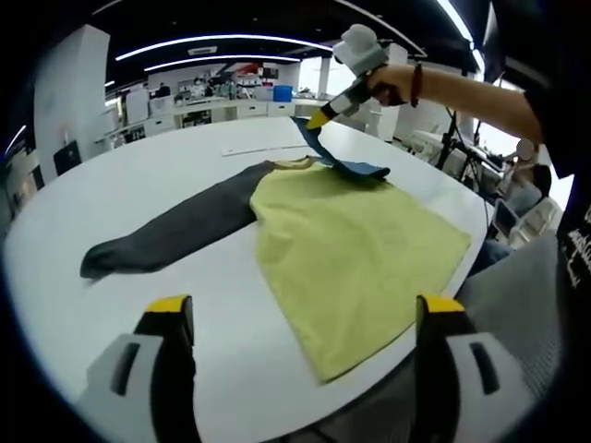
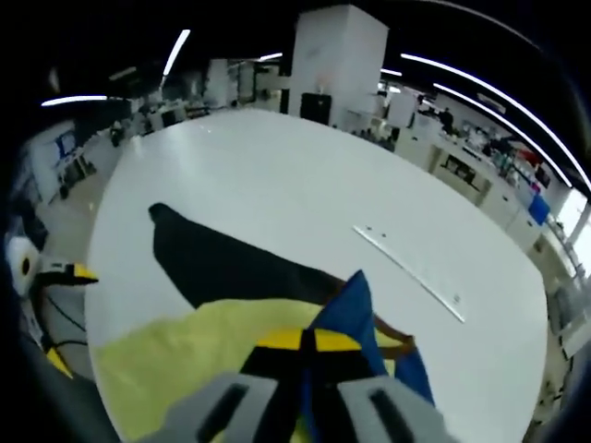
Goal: Fold the garment on the visible template until the final outline fits inside the template.
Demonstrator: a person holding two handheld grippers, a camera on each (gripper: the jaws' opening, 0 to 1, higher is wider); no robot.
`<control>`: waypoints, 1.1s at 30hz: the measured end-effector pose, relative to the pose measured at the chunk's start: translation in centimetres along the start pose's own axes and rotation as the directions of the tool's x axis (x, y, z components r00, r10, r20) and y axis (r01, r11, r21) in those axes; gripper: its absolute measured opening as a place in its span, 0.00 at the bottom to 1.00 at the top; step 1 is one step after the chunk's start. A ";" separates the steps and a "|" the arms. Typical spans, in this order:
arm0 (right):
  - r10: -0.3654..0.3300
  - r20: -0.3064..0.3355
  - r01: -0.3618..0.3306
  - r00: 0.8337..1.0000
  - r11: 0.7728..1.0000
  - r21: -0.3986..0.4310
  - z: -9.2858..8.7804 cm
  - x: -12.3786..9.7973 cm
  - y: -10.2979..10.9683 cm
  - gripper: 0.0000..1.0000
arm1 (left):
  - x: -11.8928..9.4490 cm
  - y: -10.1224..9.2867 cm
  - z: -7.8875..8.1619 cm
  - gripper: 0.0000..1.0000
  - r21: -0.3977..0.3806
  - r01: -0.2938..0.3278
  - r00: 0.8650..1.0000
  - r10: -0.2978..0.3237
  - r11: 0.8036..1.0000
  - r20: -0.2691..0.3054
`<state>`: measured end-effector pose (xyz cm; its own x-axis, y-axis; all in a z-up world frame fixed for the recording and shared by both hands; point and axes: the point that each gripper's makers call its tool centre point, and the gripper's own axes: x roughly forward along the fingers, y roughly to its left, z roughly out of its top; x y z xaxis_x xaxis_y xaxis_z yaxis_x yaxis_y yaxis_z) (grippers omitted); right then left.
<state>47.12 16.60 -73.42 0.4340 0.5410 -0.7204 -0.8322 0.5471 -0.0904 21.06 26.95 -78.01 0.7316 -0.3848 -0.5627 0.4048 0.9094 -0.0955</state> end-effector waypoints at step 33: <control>0.297 0.081 -0.295 0.951 0.955 -0.029 -1.6 3.1 11.0 0.00 | -0.2 1.3 -1.3 0.98 -0.007 -0.031 0.999 0.031 0.999 -0.020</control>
<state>38.73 23.22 -77.76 0.1939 0.7291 -0.6564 -0.9330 0.3439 0.1063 20.73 28.42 -79.07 0.7329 -0.3533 -0.5814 0.3778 0.9221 -0.0840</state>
